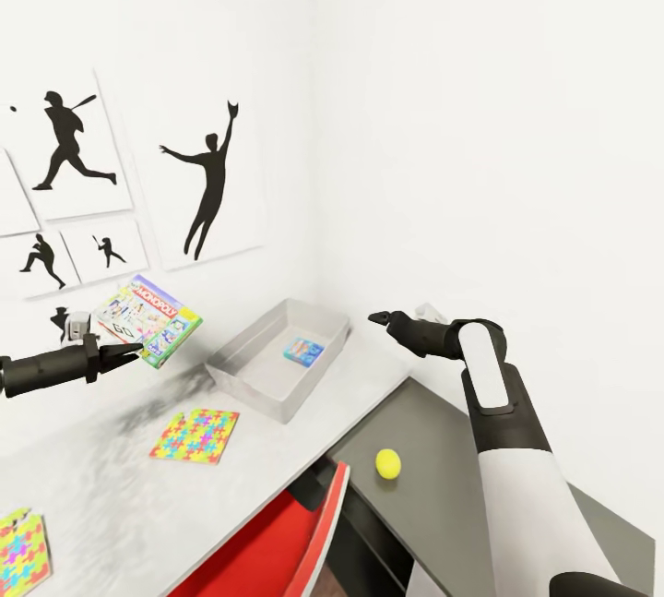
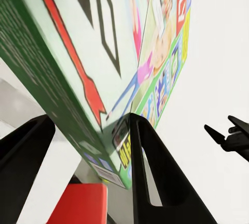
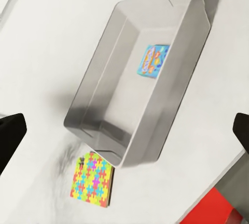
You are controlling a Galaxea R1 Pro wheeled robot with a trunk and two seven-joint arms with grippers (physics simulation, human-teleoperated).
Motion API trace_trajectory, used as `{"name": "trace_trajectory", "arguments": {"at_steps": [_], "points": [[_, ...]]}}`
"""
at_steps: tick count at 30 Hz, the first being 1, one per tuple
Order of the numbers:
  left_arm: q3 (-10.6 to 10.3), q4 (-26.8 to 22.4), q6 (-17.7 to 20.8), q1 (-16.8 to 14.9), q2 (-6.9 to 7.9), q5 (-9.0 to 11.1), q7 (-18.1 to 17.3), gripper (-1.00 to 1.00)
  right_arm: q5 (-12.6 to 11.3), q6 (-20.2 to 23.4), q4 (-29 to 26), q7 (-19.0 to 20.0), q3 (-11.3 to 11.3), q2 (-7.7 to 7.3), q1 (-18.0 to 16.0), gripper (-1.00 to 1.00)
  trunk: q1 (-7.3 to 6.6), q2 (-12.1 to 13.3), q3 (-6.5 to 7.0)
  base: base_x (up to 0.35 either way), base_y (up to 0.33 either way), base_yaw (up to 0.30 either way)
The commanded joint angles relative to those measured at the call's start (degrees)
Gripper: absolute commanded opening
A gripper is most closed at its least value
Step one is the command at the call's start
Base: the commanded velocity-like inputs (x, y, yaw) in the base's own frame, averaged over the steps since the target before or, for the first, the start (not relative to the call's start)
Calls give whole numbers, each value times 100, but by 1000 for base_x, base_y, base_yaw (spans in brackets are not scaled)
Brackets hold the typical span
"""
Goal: Put all the toys in the child's room - the three board games (two on the bed and one on the table), the two jigsaw puzzles on the table, and the tennis ball on the table - inside the toy box on the table in the child's room.
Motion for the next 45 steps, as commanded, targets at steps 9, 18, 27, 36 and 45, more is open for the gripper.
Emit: {"name": "trace_trajectory", "arguments": {"at_steps": [9, 18, 27, 36, 45], "points": [[5, 2, 30, -6, 1, 3, -29, -100, -60, 20, -4, -54, -13, 2, -7, 100, 5, -14, -14, 41, 64, 0], [5, -1, 30, -5, -22, -1, -31, -100, -60, 18, -2, -53, -19, 2, -5, 100, 5, -14, -14, 93, 24, 0], [5, -2, 30, -5, -26, -1, -35, -100, -63, 25, 4, -46, -26, -3, 2, 100, 5, -14, -14, 18, 0, 0], [-22, -17, 35, -10, -108, -5, -32, -100, -60, 29, -10, -58, -36, -17, 1, 100, 5, -14, -14, 0, 0, 0], [-54, 8, 65, -355, -534, -90, 405, -100, -54, 62, -39, -73, -38, -31, -5, 100, 5, -14, -14, 0, 0, 0]]}}
